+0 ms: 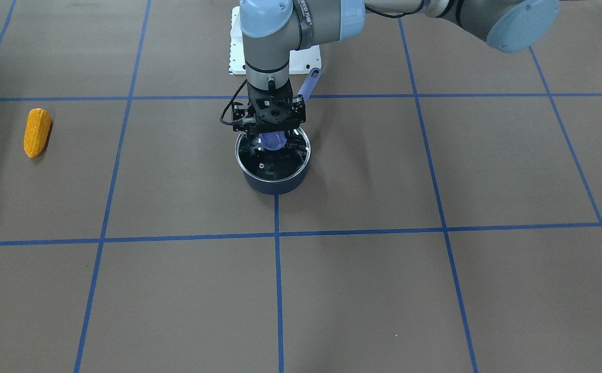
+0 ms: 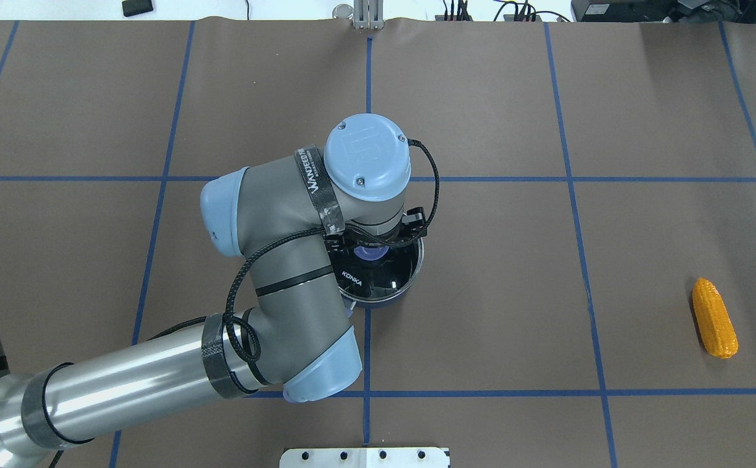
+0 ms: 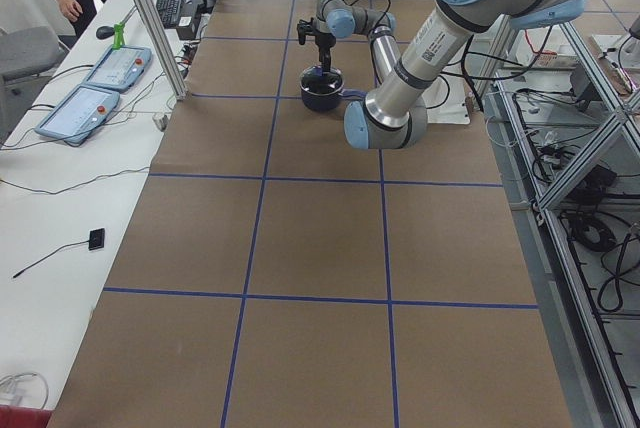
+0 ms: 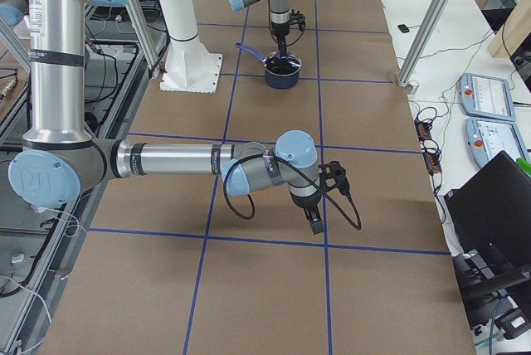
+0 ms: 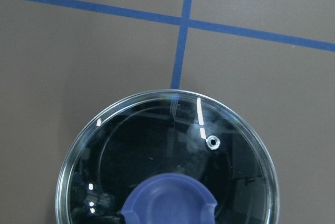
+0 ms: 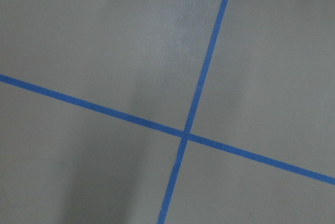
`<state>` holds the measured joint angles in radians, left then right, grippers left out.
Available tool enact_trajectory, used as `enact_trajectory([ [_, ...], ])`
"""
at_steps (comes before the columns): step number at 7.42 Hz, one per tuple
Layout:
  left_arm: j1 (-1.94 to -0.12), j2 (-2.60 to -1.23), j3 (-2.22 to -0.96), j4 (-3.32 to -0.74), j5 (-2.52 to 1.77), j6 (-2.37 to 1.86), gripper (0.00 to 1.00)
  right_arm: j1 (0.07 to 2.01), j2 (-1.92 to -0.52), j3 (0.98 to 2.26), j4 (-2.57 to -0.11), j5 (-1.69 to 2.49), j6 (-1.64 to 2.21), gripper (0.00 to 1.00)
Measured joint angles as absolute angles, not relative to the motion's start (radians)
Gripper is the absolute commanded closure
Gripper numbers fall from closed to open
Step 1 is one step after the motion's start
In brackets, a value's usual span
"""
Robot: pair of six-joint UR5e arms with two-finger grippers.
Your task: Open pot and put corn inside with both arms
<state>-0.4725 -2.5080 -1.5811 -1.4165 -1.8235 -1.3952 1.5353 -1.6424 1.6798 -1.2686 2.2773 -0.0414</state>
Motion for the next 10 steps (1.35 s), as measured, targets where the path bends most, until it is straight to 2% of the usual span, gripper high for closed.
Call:
enact_trajectory([
  [1, -0.472, -2.508, -1.573, -1.418, -1.823, -1.394, 0.2, 1.535, -1.642, 1.68, -1.269, 2.278, -0.041, 0.0],
  [2, -0.471, -2.508, -1.569, -1.42, -1.822, -1.393, 0.49, 1.535, -1.642, 1.679, -1.269, 2.278, -0.041, 0.0],
  [3, -0.47, -2.508, -1.569, -1.421, -1.821, -1.389, 0.56, 1.535, -1.641, 1.679, -1.269, 2.277, -0.042, 0.0],
  [5, -0.47, -2.507, -1.578, -1.417, -1.821, -1.369, 0.95, 1.534, -1.641, 1.679, -1.269, 2.277, -0.042, 0.0],
  [6, -0.473, -2.501, -1.6, -1.408, -1.821, -1.364, 1.0, 1.534, -1.64, 1.678, -1.269, 2.277, -0.042, 0.0],
  [7, -0.481, -2.483, -1.651, -1.384, -1.823, -1.348, 1.0, 1.535, -1.639, 1.677, -1.269, 2.278, -0.041, 0.0],
  [10, -0.583, -2.319, -1.923, -1.255, -1.835, -1.099, 1.0, 1.533, -1.635, 1.675, -1.269, 2.278, -0.041, 0.0],
])
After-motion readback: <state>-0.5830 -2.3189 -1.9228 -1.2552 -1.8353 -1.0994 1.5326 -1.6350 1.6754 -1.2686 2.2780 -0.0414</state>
